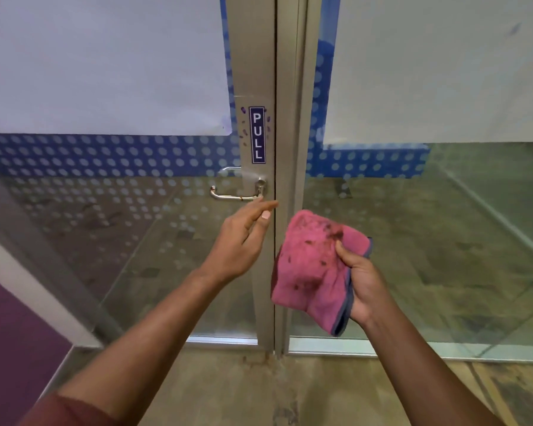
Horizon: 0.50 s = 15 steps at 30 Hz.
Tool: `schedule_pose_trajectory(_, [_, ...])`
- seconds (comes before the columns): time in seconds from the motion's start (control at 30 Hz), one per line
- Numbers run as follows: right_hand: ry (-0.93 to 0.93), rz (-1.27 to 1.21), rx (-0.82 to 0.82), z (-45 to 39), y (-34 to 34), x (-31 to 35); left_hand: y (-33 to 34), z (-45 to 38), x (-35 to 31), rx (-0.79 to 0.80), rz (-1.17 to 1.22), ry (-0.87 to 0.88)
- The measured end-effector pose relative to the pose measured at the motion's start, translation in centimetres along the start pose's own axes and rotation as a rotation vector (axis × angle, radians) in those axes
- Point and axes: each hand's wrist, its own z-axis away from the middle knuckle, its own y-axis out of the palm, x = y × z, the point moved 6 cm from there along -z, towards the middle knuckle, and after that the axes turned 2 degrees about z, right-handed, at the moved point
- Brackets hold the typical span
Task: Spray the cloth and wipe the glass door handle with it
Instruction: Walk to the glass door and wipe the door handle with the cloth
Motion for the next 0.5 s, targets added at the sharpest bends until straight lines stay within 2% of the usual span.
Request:
schedule_pose_trajectory(0.23, [0.014, -0.061, 0.094, -4.7, 3.0, 0.1, -1.7, -6.1, 1.0, 0.066, -0.143, 0.087])
schedule_pose_trajectory(0.5, [0.038, -0.077, 0.147, -8.7, 6.2, 1.0, -4.7, -12.7, 2.5, 0.07, -0.495, 0.254])
